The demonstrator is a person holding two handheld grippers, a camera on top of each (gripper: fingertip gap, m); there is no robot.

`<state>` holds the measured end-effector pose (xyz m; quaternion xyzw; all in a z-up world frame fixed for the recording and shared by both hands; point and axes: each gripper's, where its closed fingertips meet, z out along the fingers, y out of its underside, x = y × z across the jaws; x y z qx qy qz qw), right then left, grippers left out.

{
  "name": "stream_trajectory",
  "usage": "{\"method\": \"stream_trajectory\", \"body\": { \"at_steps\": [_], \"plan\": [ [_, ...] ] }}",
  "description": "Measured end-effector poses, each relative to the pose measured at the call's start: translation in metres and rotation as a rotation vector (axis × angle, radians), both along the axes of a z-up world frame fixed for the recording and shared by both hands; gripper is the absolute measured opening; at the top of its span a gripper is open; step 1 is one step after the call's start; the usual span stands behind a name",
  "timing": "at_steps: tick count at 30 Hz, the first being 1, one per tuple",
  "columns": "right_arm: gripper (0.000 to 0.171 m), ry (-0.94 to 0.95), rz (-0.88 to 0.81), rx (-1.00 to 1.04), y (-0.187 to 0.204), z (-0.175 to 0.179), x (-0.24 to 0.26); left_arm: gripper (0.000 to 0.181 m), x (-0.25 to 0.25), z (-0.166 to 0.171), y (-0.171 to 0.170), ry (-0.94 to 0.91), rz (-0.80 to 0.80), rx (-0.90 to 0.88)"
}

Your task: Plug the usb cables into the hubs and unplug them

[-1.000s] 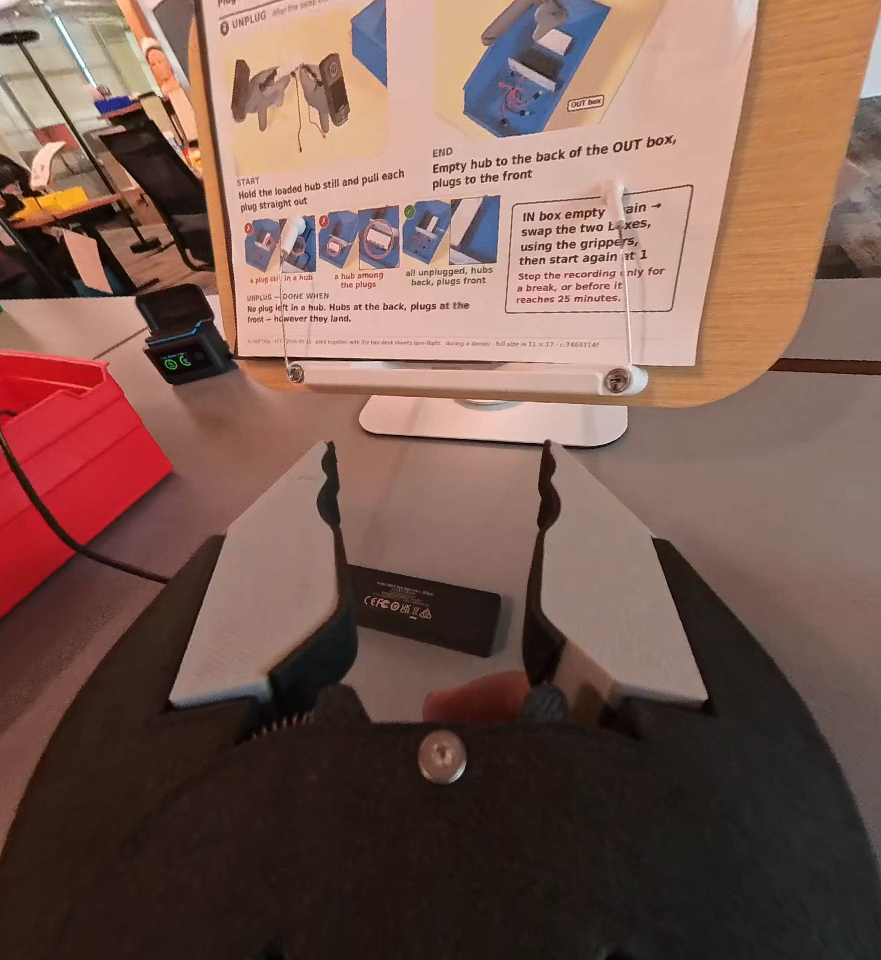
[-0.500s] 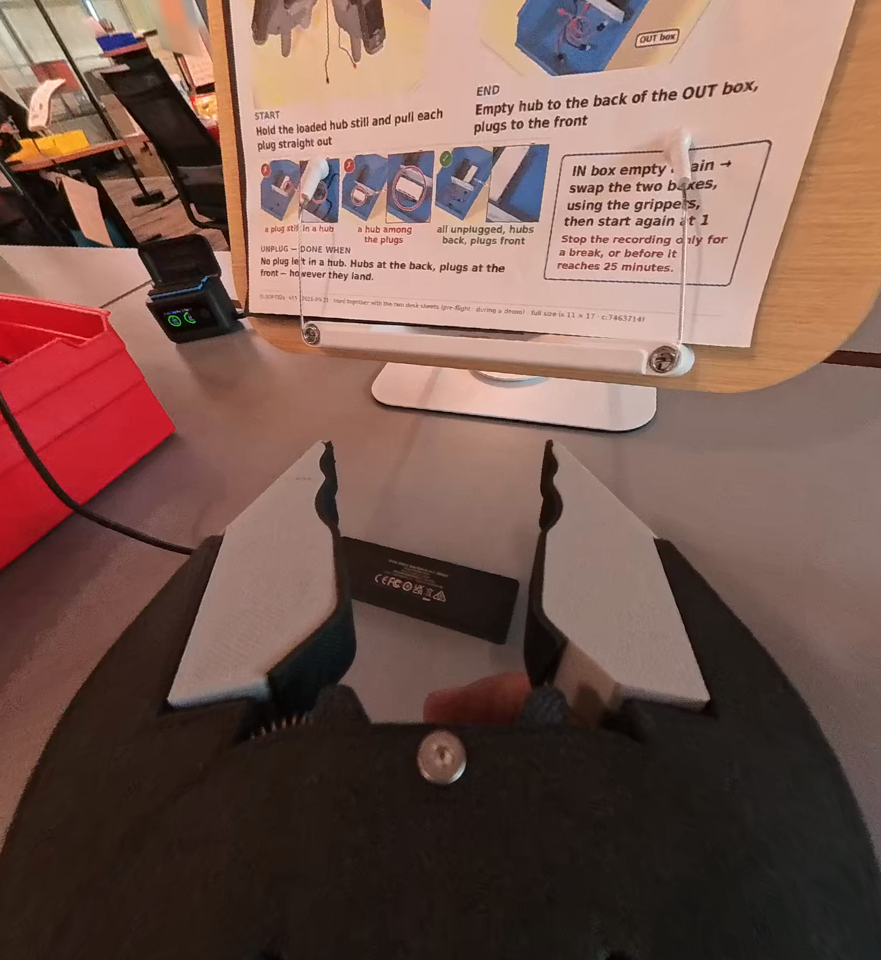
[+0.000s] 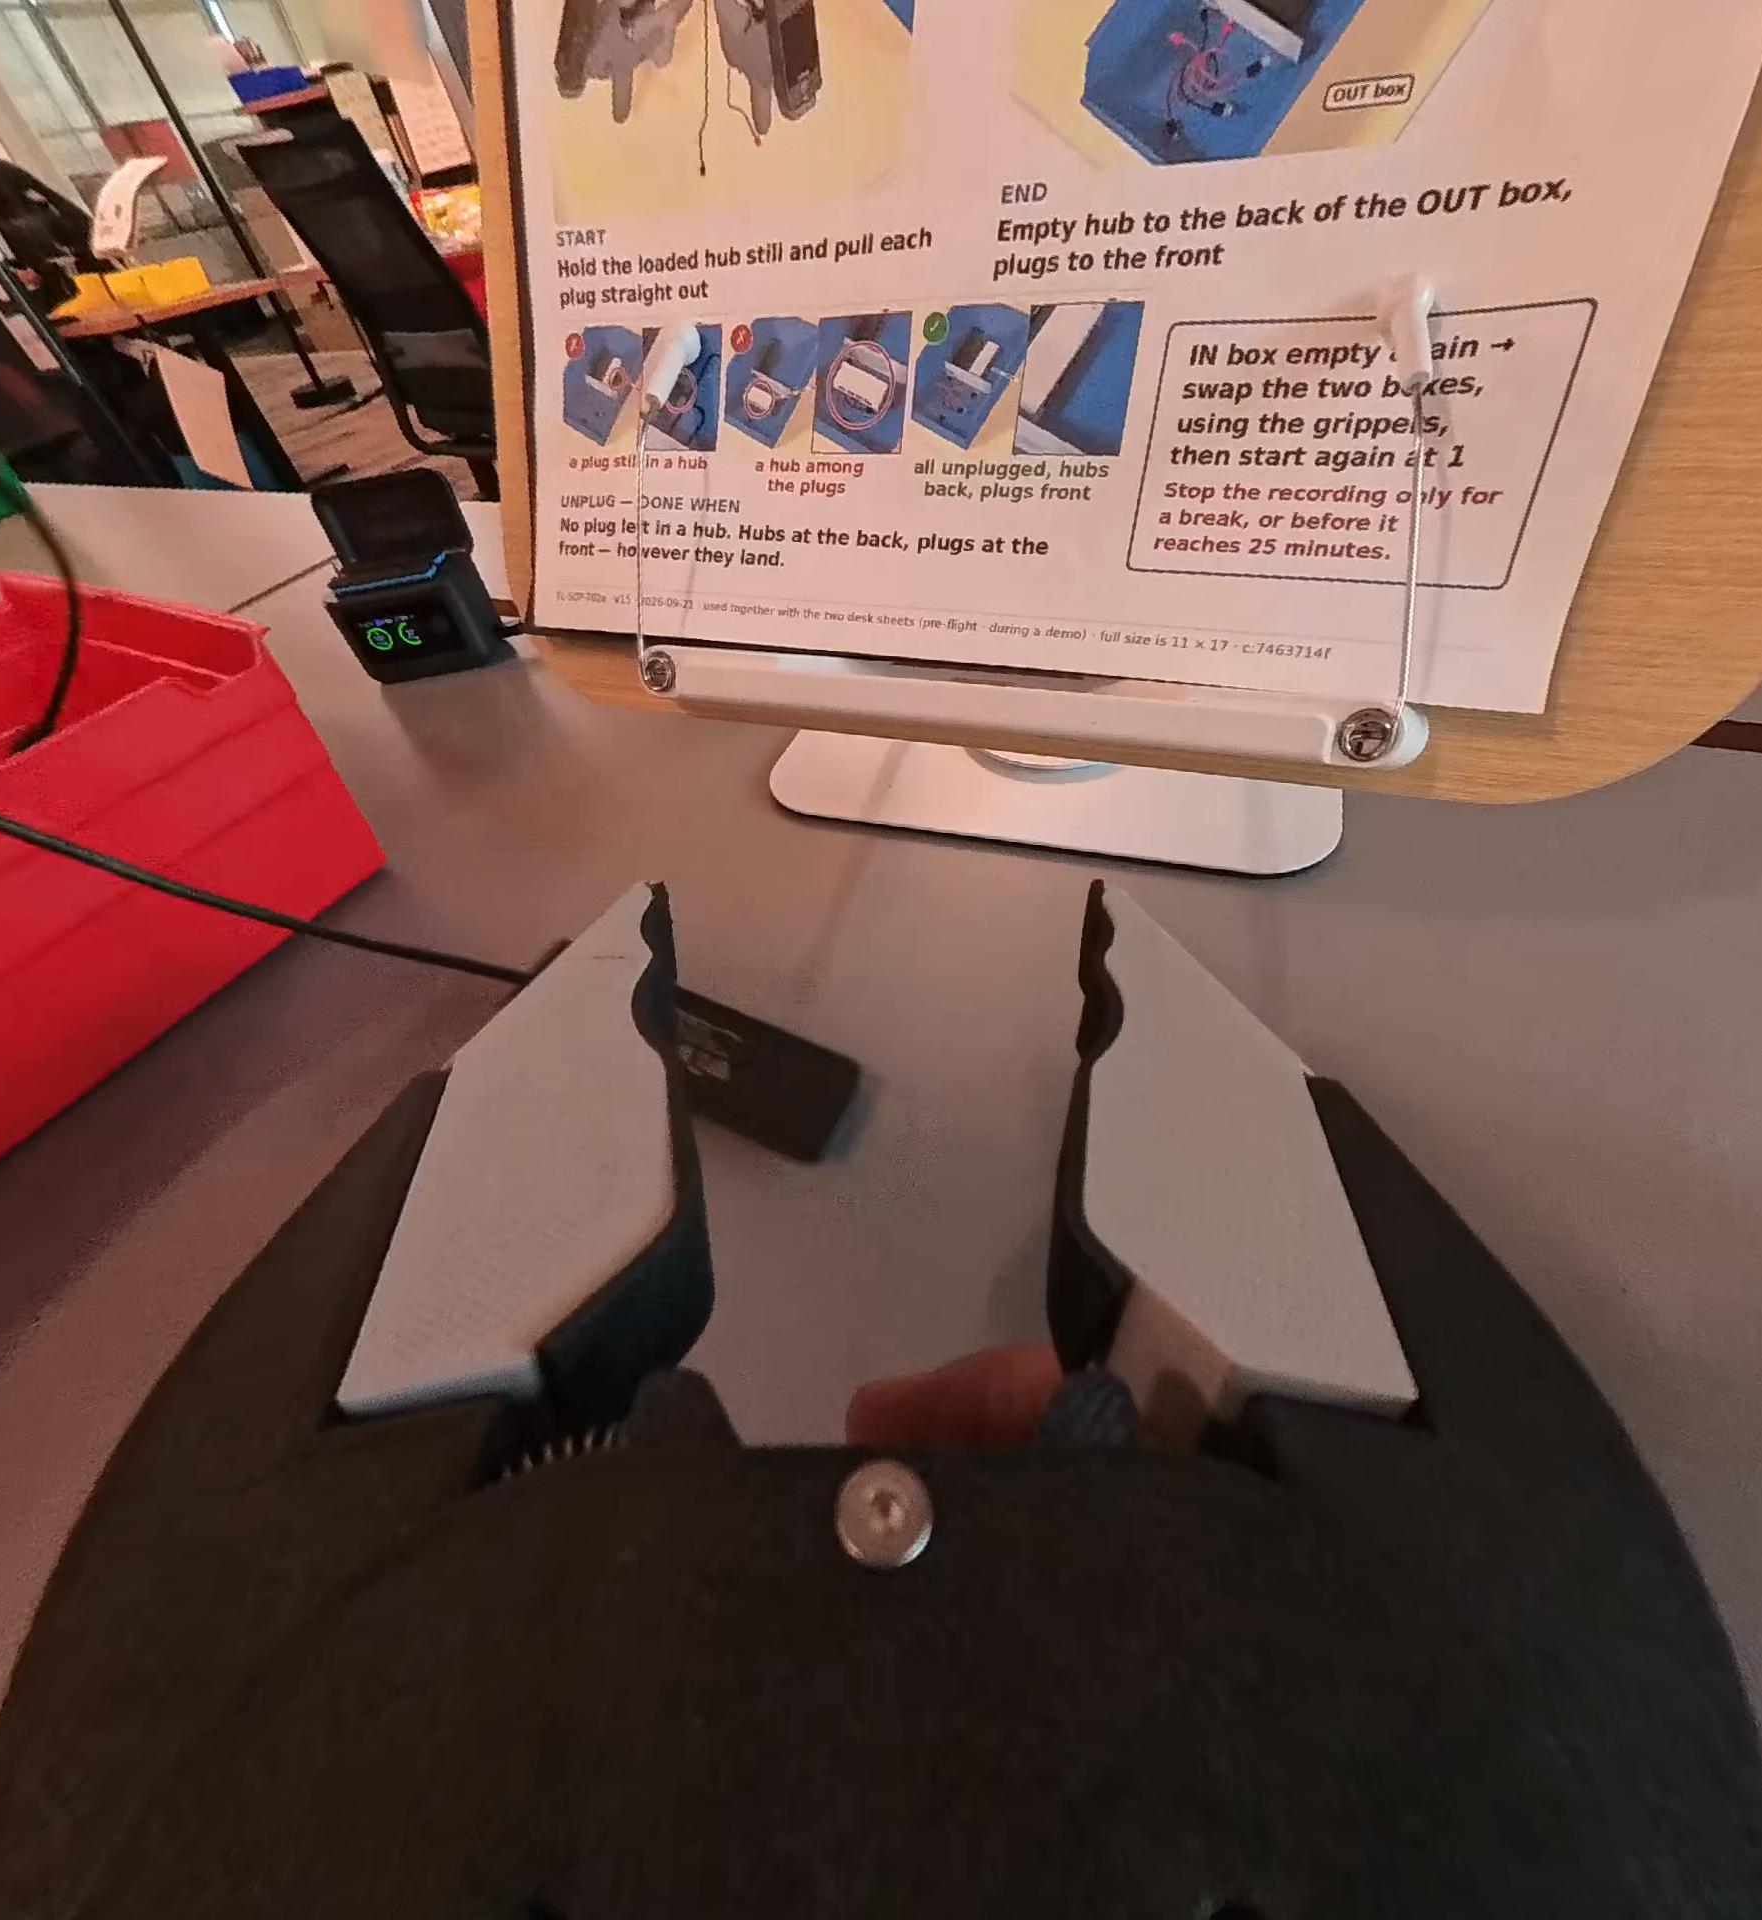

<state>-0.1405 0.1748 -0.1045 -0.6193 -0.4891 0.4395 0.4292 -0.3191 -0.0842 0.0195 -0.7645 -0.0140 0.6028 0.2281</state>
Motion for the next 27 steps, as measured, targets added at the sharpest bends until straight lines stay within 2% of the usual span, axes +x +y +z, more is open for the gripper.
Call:
{"method": "stream_trajectory", "body": {
  "at_steps": [4, 6, 9, 12, 14, 16, 18, 20, 23, 26, 27],
  "plan": [
    [0.076, -0.006, -0.008, 0.003, 0.001, -0.003, 0.002, 0.002, 0.03, 0.052, 0.004, -0.022, -0.042, 0.123],
    [0.076, 0.005, -0.018, -0.002, 0.005, 0.0, 0.004, 0.002, 0.052, 0.068, 0.018, -0.038, -0.098, 0.157],
    [0.078, 0.033, -0.014, -0.018, 0.01, 0.006, 0.006, 0.001, 0.092, 0.076, 0.052, -0.03, -0.207, 0.106],
    [0.082, 0.047, 0.022, -0.034, 0.009, 0.008, 0.007, 0.001, 0.13, 0.068, 0.096, -0.008, -0.32, 0.015],
    [0.084, 0.058, 0.03, -0.027, 0.012, 0.011, 0.008, 0.002, 0.154, 0.053, 0.126, -0.04, -0.406, -0.032],
    [0.083, 0.084, 0.013, -0.023, 0.021, 0.019, 0.012, 0.002, 0.176, 0.019, 0.15, -0.144, -0.482, -0.117],
    [0.082, 0.114, 0.0, -0.048, 0.031, 0.026, 0.017, 0.002, 0.184, -0.021, 0.16, -0.272, -0.478, -0.206],
    [0.08, 0.129, -0.001, -0.082, 0.04, 0.029, 0.021, 0.002, 0.173, -0.053, 0.158, -0.322, -0.399, -0.269],
    [0.079, 0.094, 0.028, -0.135, 0.042, 0.02, 0.018, 0.004, 0.154, -0.105, 0.133, -0.471, -0.237, -0.369],
    [0.078, 0.053, 0.055, -0.177, 0.038, 0.01, 0.013, 0.043, 0.145, -0.135, 0.105, -0.565, -0.123, -0.417],
    [0.078, 0.04, 0.06, -0.178, 0.036, 0.008, 0.012, 0.048, 0.148, -0.14, 0.1, -0.604, -0.117, -0.409]
  ]
}}
